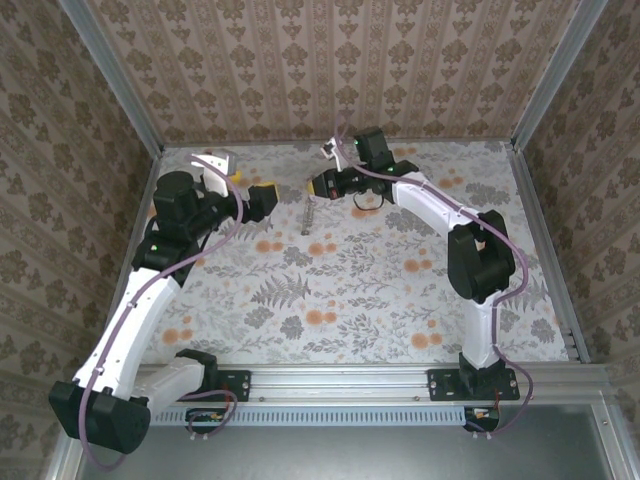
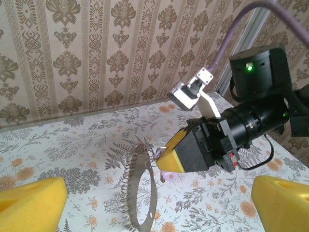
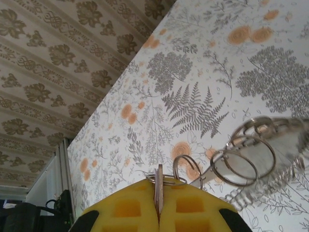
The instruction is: Put the keys on the keyring
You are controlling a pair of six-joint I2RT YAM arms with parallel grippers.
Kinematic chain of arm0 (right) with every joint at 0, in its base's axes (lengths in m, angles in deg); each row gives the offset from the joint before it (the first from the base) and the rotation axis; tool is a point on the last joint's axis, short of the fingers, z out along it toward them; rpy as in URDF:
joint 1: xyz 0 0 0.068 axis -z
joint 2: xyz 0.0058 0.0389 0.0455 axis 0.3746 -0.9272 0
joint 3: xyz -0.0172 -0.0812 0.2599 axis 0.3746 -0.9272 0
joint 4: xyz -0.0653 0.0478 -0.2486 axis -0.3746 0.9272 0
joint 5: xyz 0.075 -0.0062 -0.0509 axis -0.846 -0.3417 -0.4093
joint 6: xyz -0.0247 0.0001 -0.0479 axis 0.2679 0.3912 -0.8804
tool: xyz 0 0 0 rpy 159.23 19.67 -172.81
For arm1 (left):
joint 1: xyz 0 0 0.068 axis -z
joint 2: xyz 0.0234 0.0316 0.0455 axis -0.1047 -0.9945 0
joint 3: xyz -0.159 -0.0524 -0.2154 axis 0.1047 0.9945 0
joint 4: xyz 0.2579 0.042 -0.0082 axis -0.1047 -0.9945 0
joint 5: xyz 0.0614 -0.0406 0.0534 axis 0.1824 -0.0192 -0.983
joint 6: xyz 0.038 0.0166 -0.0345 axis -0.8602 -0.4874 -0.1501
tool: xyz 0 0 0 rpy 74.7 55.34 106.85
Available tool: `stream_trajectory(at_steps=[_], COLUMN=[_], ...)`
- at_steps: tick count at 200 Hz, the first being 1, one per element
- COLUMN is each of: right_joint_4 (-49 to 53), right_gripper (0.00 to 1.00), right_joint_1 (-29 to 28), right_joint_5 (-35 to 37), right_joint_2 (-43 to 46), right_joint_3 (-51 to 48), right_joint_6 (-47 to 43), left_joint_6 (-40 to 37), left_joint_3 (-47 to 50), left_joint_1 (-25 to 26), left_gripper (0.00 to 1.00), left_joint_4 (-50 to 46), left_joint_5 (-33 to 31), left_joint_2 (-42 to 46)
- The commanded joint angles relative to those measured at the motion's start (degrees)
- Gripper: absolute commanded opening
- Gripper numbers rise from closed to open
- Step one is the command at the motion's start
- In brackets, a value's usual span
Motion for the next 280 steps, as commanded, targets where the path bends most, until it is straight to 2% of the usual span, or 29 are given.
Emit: stream_trajectory(at_steps=[1,52,105,117,134,146,175,229,242,248,256,261,280], right_joint_4=[-4.95,-13.01,-17.48,-17.48,-17.5,-17.57,-18.18,-18.07,-17.24,-16.89,-16.29,-15.92,-14.69], right_gripper=[0.0,0.0,0.0,0.09,0.3,0.39,0.51,0.64,0.72,0.83,0.87,0.98,1.0], right_joint_1=[0.81,2.08,2.12,2.1,2.08,2.23,2.58,4.3,5.03,5.47,6.2,6.64,8.54], right_joint_5=[-1.23,-0.42,-0.17,0.11,0.89,1.61,3.05,6.11,8.09,9.37,11.43,12.86,20.4], right_joint_2=[1.68,6.03,6.84,7.5,9.1,10.52,14.18,23.0,26.07,27.59,29.49,30.67,36.11], right_joint_3=[-5.43,-21.7,-28.92,-29.78,-31.48,-33.06,-36.77,-42.05,-43.23,-43.84,-44.68,-45.28,-47.19], right_joint_6=[1.73,3.58,5.59,5.59,5.5,5.4,5.54,5.92,5.52,5.5,5.27,5.14,4.78], left_joint_6=[1.3,2.44,2.45,2.36,2.45,2.34,2.56,1.63,0.93,0.59,0.22,-0.08,-1.95], left_joint_3=[0.96,1.21,2.12,2.16,2.49,2.73,2.96,4.14,4.69,5.27,6.51,7.52,13.06], left_joint_1=[-0.42,-0.33,-0.31,-0.32,-0.3,-0.33,-0.25,-0.17,-0.16,-0.17,-0.2,-0.24,-0.55], left_gripper=[1.0,1.0,1.0,1.0,1.0,1.0,1.0,1.0,1.0,1.0,1.0,1.0,1.0], left_joint_4=[-0.9,0.24,-0.42,-0.71,-0.77,-0.89,-1.17,-2.72,-3.25,-3.2,-2.6,-1.98,3.21], left_joint_5=[-0.6,0.46,-0.77,-0.77,-0.86,-0.94,-0.87,-2.94,-5.47,-7.66,-10.96,-13.6,-24.1], left_joint_2=[0.75,-0.32,0.82,1.15,1.64,1.7,1.94,3.51,4.03,4.4,5.09,5.54,8.09])
